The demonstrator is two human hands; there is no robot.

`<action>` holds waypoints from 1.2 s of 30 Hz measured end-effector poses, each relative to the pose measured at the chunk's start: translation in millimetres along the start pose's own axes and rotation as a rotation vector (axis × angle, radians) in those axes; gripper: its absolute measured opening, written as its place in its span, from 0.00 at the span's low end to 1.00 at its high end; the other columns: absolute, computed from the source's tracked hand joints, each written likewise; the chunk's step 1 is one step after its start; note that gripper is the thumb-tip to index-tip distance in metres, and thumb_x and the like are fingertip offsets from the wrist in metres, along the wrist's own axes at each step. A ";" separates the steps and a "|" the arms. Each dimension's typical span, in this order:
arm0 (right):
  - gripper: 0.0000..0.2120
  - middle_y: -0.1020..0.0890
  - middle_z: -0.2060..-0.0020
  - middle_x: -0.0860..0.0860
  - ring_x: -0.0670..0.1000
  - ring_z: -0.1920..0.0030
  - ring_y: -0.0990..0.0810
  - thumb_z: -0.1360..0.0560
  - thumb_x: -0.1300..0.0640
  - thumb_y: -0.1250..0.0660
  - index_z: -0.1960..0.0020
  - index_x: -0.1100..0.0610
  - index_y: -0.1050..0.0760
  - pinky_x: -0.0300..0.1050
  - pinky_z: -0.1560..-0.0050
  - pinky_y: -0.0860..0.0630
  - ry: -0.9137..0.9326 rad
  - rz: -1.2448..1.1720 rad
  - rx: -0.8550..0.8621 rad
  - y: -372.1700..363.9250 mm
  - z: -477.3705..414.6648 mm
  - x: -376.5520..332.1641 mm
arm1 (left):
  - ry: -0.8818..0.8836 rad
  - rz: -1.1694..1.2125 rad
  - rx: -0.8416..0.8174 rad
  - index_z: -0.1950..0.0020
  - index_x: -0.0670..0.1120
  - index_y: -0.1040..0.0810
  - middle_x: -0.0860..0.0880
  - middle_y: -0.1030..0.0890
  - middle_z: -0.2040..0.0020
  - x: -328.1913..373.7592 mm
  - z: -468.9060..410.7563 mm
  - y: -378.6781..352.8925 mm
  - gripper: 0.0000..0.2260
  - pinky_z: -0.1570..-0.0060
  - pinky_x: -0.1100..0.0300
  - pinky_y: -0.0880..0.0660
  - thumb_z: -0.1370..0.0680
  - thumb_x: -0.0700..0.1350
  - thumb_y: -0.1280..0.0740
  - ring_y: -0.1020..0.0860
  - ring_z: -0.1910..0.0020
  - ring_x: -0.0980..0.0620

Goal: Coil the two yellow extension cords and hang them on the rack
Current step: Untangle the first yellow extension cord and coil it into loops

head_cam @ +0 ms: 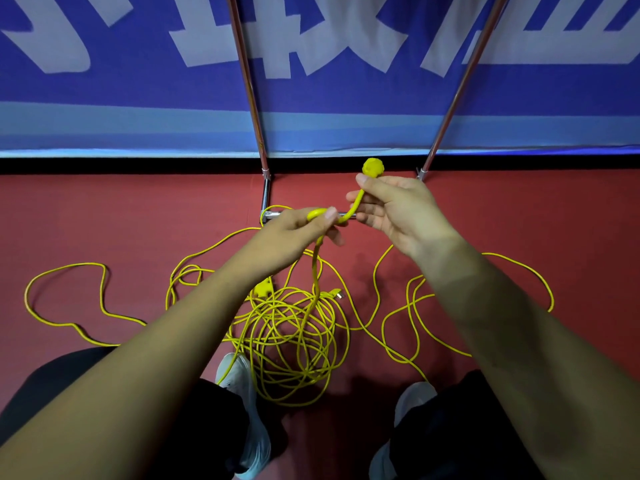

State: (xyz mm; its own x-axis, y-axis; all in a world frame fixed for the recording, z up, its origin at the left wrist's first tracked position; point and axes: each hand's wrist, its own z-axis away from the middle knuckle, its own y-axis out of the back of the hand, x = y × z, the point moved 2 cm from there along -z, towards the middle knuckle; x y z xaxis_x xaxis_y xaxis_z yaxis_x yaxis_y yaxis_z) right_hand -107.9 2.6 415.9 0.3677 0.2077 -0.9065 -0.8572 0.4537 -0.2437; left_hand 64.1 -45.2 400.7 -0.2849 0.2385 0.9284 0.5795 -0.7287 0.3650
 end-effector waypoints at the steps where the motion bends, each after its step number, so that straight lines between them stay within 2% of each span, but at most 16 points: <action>1: 0.06 0.16 0.65 0.56 0.49 0.70 0.20 0.23 0.59 0.32 0.56 0.61 0.25 0.40 0.67 0.22 -0.002 0.013 -0.013 0.2 0.2 -0.7 | -0.002 0.004 -0.004 0.48 0.49 0.19 0.52 0.17 0.58 0.8 -0.1 0.0 0.17 0.53 0.59 0.30 0.18 0.56 0.44 0.25 0.58 0.54; 4: 0.06 0.17 0.66 0.55 0.47 0.72 0.24 0.22 0.60 0.33 0.56 0.61 0.26 0.40 0.69 0.24 0.000 0.038 -0.036 0.1 0.5 -2.3 | 0.110 0.221 -0.040 0.48 0.42 0.18 0.49 0.21 0.63 -2.3 -6.4 3.8 0.30 0.59 0.58 0.34 0.21 0.65 0.48 0.29 0.62 0.53; 5: 0.06 0.17 0.67 0.55 0.47 0.73 0.25 0.22 0.60 0.33 0.56 0.61 0.26 0.40 0.69 0.24 0.003 0.052 -0.038 -0.1 0.6 -2.8 | 0.143 0.309 -0.046 0.49 0.43 0.17 0.49 0.23 0.65 -4.0 -7.7 5.0 0.30 0.59 0.56 0.35 0.23 0.66 0.46 0.30 0.63 0.52; 8: 0.05 0.19 0.71 0.54 0.47 0.75 0.27 0.22 0.61 0.34 0.56 0.61 0.26 0.40 0.70 0.26 0.018 0.100 -0.044 -0.8 1.4 -3.3 | 0.034 0.254 0.004 0.57 0.47 0.21 0.51 0.25 0.65 -8.3 -8.0 5.2 0.15 0.57 0.53 0.37 0.27 0.58 0.34 0.31 0.63 0.53; 10: 0.05 0.21 0.73 0.52 0.48 0.75 0.27 0.22 0.61 0.34 0.55 0.61 0.26 0.41 0.71 0.26 0.029 0.142 -0.030 -0.9 1.1 -2.9 | -0.005 0.256 0.029 0.60 0.48 0.22 0.53 0.26 0.66 -9.6 -6.2 5.4 0.07 0.61 0.57 0.38 0.26 0.51 0.31 0.33 0.64 0.54; 13: 0.04 0.23 0.76 0.51 0.50 0.75 0.26 0.21 0.61 0.35 0.55 0.60 0.27 0.42 0.72 0.25 0.020 0.163 0.032 0.3 -1.1 -2.0 | 0.025 0.353 0.149 0.62 0.50 0.21 0.44 0.31 0.65 -9.9 -8.7 13.7 0.05 0.65 0.57 0.41 0.28 0.49 0.28 0.37 0.66 0.50; 15: 0.05 0.24 0.76 0.51 0.50 0.75 0.26 0.21 0.61 0.36 0.56 0.59 0.28 0.44 0.71 0.24 0.010 0.116 0.066 3.2 -3.0 -2.8 | 0.042 0.374 0.279 0.62 0.48 0.21 0.42 0.32 0.64 -11.1 -10.0 23.3 0.06 0.68 0.59 0.38 0.29 0.49 0.27 0.38 0.67 0.48; 19: 0.05 0.24 0.72 0.54 0.51 0.75 0.23 0.20 0.61 0.37 0.54 0.61 0.28 0.46 0.69 0.20 0.032 0.002 0.104 9.3 -4.6 -9.1 | 0.081 0.194 0.503 0.61 0.47 0.25 0.48 0.30 0.68 -20.7 -10.2 37.3 0.07 0.73 0.65 0.38 0.24 0.43 0.29 0.36 0.72 0.56; 22: 0.08 0.24 0.74 0.53 0.52 0.75 0.23 0.20 0.61 0.38 0.58 0.61 0.30 0.48 0.67 0.19 0.075 0.003 0.121 9.0 -4.5 -9.6 | 0.115 -0.004 0.571 0.62 0.48 0.25 0.55 0.28 0.71 -29.7 -11.1 37.9 0.09 0.73 0.65 0.37 0.24 0.44 0.29 0.34 0.75 0.61; 24: 0.10 0.24 0.72 0.54 0.52 0.74 0.23 0.19 0.61 0.38 0.60 0.60 0.31 0.49 0.66 0.19 0.135 0.084 0.136 8.1 -4.6 -7.4 | 0.164 -0.137 0.510 0.62 0.47 0.24 0.54 0.27 0.71 -34.1 -11.6 35.2 0.08 0.71 0.62 0.36 0.25 0.44 0.28 0.34 0.76 0.62; 26: 0.09 0.24 0.70 0.55 0.53 0.72 0.22 0.19 0.59 0.38 0.58 0.58 0.31 0.50 0.63 0.20 0.219 0.193 0.133 7.3 -4.8 -6.3 | 0.188 -0.211 0.340 0.61 0.45 0.23 0.52 0.26 0.70 -37.0 -10.7 28.6 0.07 0.70 0.62 0.35 0.25 0.44 0.28 0.34 0.76 0.61; 28: 0.05 0.25 0.70 0.54 0.53 0.71 0.21 0.19 0.57 0.38 0.54 0.57 0.29 0.49 0.62 0.20 0.268 0.223 0.070 6.0 -3.8 -7.7 | 0.183 -0.240 0.228 0.59 0.47 0.23 0.51 0.24 0.67 -39.6 -9.7 21.7 0.05 0.65 0.60 0.30 0.24 0.43 0.29 0.29 0.71 0.59; 30: 0.04 0.26 0.70 0.53 0.53 0.72 0.23 0.20 0.56 0.37 0.50 0.56 0.27 0.47 0.66 0.22 0.253 0.262 -0.034 5.1 -2.9 -6.8 | 0.117 -0.241 0.314 0.50 0.45 0.23 0.48 0.20 0.56 -37.3 -9.3 18.4 0.06 0.51 0.54 0.24 0.25 0.41 0.29 0.22 0.57 0.53; 33: 0.09 0.28 0.73 0.51 0.48 0.76 0.31 0.22 0.57 0.33 0.46 0.62 0.22 0.40 0.74 0.30 0.197 0.485 -0.202 0.5 -1.0 5.5 | -0.188 -0.326 0.589 0.33 0.43 0.30 0.45 0.27 0.38 -14.1 -5.1 26.3 0.19 0.36 0.55 0.30 0.23 0.44 0.31 0.29 0.37 0.53; 34: 0.09 0.30 0.74 0.49 0.46 0.76 0.34 0.23 0.57 0.32 0.47 0.63 0.21 0.38 0.75 0.34 0.209 0.598 -0.260 -2.3 1.0 9.0 | -0.298 -0.371 0.591 0.31 0.43 0.31 0.45 0.29 0.35 -4.0 -3.6 28.1 0.20 0.33 0.57 0.33 0.22 0.45 0.33 0.31 0.34 0.53; 36: 0.07 0.32 0.77 0.43 0.42 0.76 0.38 0.24 0.60 0.31 0.51 0.64 0.19 0.36 0.75 0.41 0.258 0.773 -0.382 -7.4 6.4 11.8 | -0.399 -0.469 0.428 0.31 0.42 0.28 0.46 0.27 0.34 5.2 -3.6 26.2 0.19 0.33 0.62 0.36 0.20 0.50 0.37 0.30 0.33 0.52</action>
State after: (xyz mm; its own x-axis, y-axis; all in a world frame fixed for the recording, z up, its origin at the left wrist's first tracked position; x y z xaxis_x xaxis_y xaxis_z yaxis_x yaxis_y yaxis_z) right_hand -95.0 7.3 409.1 -0.4142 0.1130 -0.9031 -0.9101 -0.0605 0.4099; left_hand 75.1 -65.4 414.8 -0.3236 0.7371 0.5933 0.7349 -0.1991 0.6483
